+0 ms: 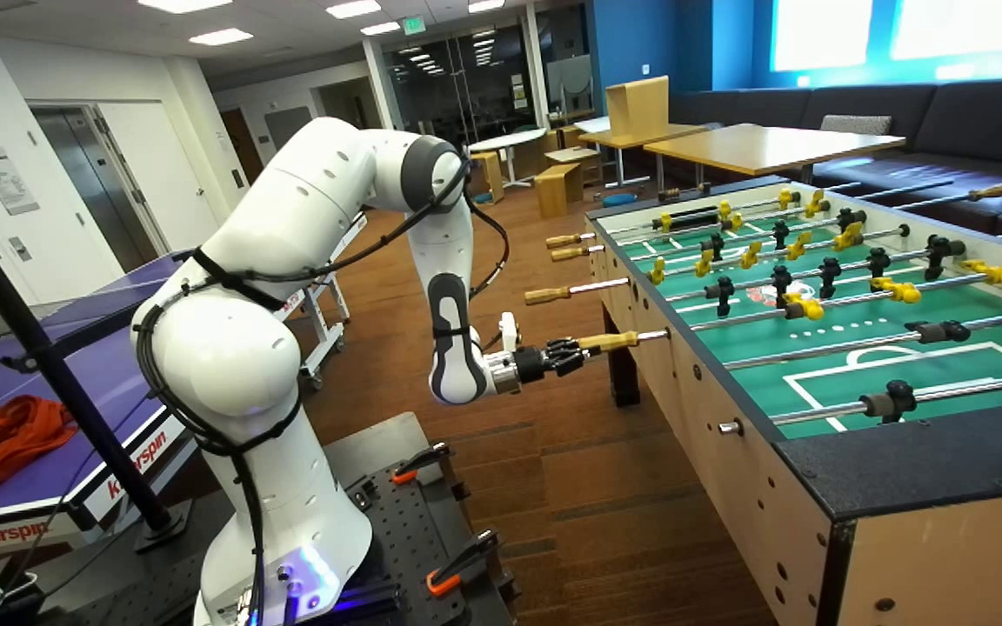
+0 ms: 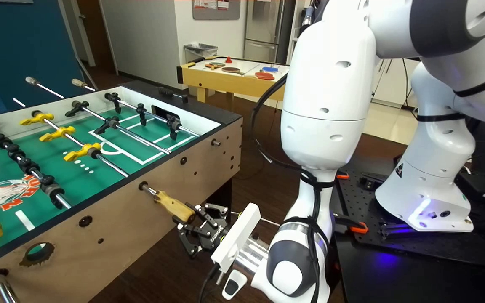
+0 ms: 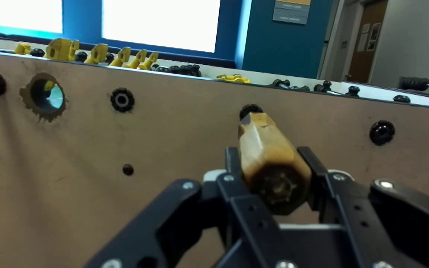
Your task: Rotate the third rod anticlockwise
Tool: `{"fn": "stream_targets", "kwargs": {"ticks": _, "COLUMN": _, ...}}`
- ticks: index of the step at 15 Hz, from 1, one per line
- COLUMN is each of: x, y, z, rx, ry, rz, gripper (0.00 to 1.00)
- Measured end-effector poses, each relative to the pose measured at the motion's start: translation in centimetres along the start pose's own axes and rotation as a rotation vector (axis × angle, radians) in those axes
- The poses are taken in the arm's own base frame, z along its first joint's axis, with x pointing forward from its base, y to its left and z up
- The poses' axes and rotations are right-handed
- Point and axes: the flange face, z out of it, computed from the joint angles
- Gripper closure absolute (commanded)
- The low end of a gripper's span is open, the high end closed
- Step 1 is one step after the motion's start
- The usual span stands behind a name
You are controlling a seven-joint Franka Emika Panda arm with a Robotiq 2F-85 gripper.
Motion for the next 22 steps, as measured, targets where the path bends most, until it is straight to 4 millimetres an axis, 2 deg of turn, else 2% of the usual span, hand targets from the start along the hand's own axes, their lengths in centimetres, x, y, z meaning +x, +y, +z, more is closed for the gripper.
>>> {"fn": "stream_targets", "kwargs": {"ticks": 5, "x": 0.0, "y": 0.0, "z": 0.0, "rx": 0.0, "ry": 0.001, "rz": -0.111, "gripper": 0.83}}
{"fn": "stream_targets", "kwargs": {"ticks": 9, "x": -0.3, "y": 0.1, "z": 0.1, "rx": 0.004, "ry": 0.037, "rz": -0.303, "gripper": 0.83}}
{"fn": "stream_targets", "kwargs": {"ticks": 22, "x": -3.0, "y": 0.6, "z": 1.2, "rx": -0.048, "ry": 0.203, "rz": -0.904, "gripper": 0.83}}
